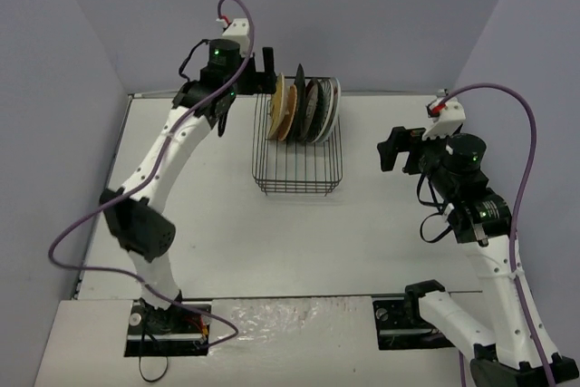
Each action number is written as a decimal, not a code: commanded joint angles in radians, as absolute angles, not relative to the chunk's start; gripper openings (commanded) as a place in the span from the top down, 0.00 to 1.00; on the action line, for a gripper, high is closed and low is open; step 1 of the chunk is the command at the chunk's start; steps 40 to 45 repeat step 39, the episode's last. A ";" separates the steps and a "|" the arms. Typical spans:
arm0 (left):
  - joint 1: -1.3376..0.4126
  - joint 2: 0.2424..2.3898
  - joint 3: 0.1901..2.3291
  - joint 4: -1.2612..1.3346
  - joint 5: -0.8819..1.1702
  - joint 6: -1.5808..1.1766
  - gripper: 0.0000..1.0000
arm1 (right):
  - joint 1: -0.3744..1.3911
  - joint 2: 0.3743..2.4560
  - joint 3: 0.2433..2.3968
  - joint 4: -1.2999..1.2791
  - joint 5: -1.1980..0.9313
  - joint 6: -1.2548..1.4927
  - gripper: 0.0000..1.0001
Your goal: Load the plates into the dish rack
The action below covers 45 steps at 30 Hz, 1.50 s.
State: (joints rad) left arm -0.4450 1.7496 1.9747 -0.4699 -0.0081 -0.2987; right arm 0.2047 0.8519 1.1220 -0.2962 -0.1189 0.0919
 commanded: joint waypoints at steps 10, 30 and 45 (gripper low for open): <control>-0.396 0.966 1.524 -0.684 -0.409 -0.116 0.03 | 0.212 0.687 1.161 -0.242 0.137 0.020 0.00; -0.397 0.560 1.346 -0.987 -0.524 -0.261 0.03 | 0.232 0.541 1.070 -0.270 0.212 0.120 0.00; -0.397 0.581 1.305 -0.979 -0.505 -0.272 0.03 | 0.253 0.542 1.074 -0.271 0.243 0.070 0.00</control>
